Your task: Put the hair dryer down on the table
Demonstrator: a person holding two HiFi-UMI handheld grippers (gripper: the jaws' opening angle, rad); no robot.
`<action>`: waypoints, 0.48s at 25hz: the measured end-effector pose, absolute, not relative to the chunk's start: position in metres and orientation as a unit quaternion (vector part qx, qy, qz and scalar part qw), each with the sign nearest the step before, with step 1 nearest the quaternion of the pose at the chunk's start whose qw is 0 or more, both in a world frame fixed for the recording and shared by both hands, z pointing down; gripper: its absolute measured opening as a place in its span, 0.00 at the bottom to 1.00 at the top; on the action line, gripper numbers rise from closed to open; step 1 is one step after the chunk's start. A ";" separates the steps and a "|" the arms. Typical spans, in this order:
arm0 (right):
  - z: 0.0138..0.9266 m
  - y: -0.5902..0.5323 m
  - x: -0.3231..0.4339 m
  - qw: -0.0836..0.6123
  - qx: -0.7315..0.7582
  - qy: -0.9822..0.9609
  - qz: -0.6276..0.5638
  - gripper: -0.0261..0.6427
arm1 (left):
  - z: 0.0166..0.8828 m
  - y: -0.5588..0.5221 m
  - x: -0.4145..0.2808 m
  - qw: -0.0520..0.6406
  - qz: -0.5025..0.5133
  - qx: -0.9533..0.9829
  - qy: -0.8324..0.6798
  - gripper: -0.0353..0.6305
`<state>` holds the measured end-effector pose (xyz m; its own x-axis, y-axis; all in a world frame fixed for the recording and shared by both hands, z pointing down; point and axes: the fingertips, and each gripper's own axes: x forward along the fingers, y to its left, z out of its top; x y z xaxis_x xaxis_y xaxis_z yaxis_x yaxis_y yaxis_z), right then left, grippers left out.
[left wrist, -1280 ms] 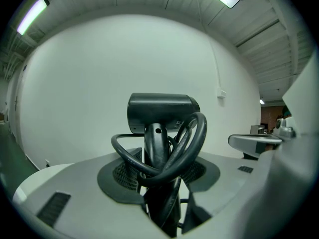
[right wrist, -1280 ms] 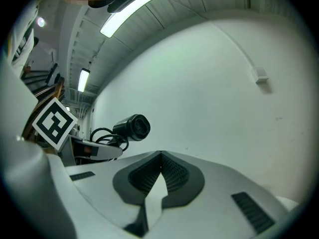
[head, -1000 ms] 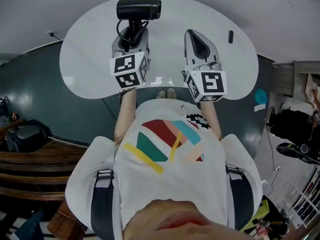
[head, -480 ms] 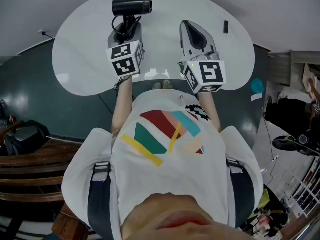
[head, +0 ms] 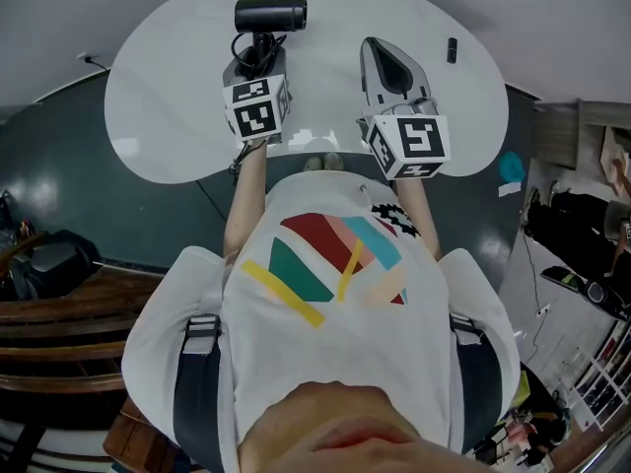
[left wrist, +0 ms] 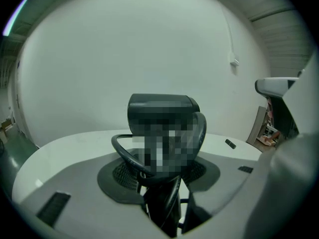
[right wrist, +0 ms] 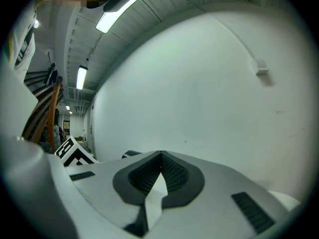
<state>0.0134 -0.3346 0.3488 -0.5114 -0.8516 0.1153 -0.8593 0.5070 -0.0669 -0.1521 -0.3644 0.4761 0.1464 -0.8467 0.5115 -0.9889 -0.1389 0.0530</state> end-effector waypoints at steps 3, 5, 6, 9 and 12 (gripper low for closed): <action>0.349 -0.335 0.014 0.037 0.494 -0.867 0.057 0.06 | 0.490 -0.362 -0.151 0.208 0.194 0.730 -0.622 0.39; 0.349 -0.334 0.012 0.038 0.495 -0.866 0.058 0.06 | 0.498 -0.359 -0.153 0.214 0.202 0.729 -0.618 0.39; 0.349 -0.333 0.010 0.038 0.496 -0.866 0.058 0.06 | 0.501 -0.357 -0.154 0.216 0.207 0.729 -0.616 0.39; 0.351 -0.335 0.009 0.042 0.494 -0.866 0.059 0.06 | 0.511 -0.354 -0.154 0.224 0.216 0.727 -0.612 0.39; 0.353 -0.337 0.011 0.045 0.492 -0.867 0.061 0.06 | 0.520 -0.354 -0.152 0.235 0.222 0.724 -0.610 0.39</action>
<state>0.0109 -0.3369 0.3526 -0.5112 -0.8482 0.1386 -0.8592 0.5079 -0.0613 -0.1519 -0.3538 0.5199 0.1575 -0.7788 0.6072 -0.9869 -0.1459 0.0688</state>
